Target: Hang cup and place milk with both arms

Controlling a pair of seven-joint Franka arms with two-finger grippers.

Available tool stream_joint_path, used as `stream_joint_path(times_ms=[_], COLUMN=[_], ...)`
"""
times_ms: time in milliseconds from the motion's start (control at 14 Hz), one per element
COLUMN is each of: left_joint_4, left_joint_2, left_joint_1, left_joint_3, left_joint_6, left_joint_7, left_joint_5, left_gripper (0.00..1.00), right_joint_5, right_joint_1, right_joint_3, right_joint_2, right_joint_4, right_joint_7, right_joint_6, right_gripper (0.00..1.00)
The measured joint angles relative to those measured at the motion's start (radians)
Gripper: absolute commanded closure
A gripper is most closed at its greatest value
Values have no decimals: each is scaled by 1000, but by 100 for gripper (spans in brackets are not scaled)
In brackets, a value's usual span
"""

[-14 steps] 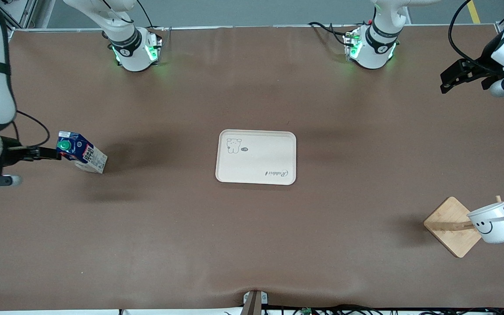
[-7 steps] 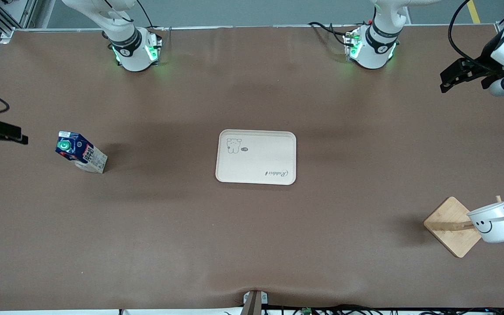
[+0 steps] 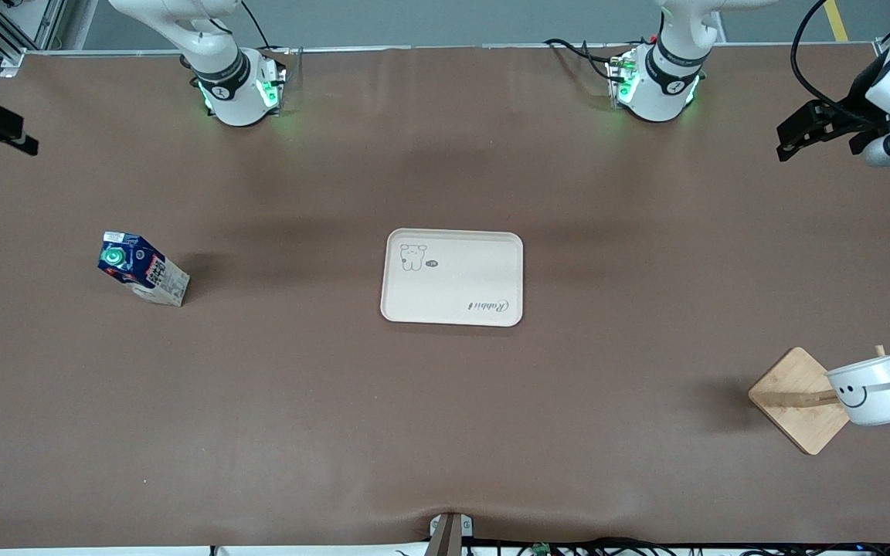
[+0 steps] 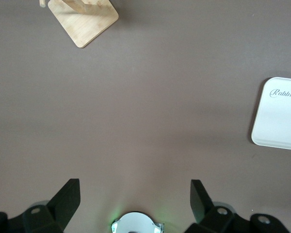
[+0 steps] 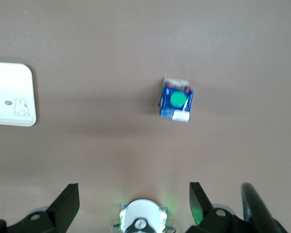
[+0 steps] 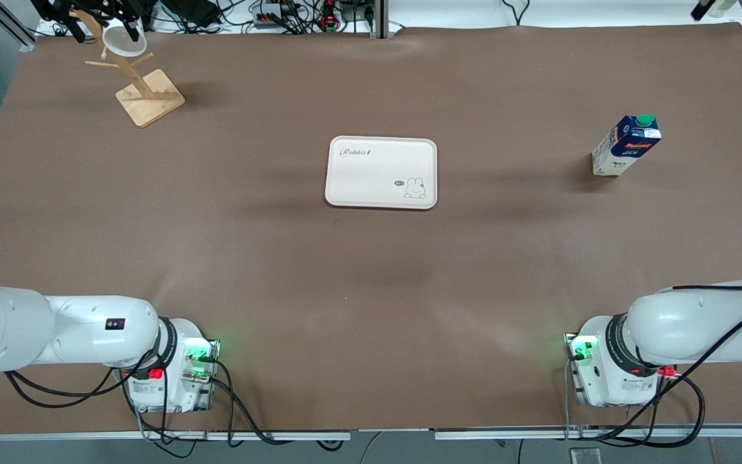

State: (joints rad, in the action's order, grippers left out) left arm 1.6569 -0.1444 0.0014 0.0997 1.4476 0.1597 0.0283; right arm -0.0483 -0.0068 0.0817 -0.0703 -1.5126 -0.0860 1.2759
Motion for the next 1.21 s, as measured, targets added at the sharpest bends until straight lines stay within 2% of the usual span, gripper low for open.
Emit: stream_joint_path(times_ms=[143,500,929,1214], left_joint_4=[0,0,-5,-10], left_joint_2=[-3,-13,-13,-13], left_joint_1=[0,0,-2,-3], left_joint_3=[0,1,3,3], left_joint_6=[0,0,0,0], left_joint_7=[0,0,0,0], left_joint_5=[0,0,-31,-31], left_gripper=[0,0,0,0], right_joint_5=[19,33,98,107], right_joint_1=[23,28,37,37], right_joint_3=[-5,-3,-9,-6], right_joint_2=[-22,-22,-21,-19], right_joint_4=[-46,-2,1,1], right_joint_7=[19,-5,-26,-26], right_joint_6=[22,52,76,90], right_gripper=[0,0,0,0])
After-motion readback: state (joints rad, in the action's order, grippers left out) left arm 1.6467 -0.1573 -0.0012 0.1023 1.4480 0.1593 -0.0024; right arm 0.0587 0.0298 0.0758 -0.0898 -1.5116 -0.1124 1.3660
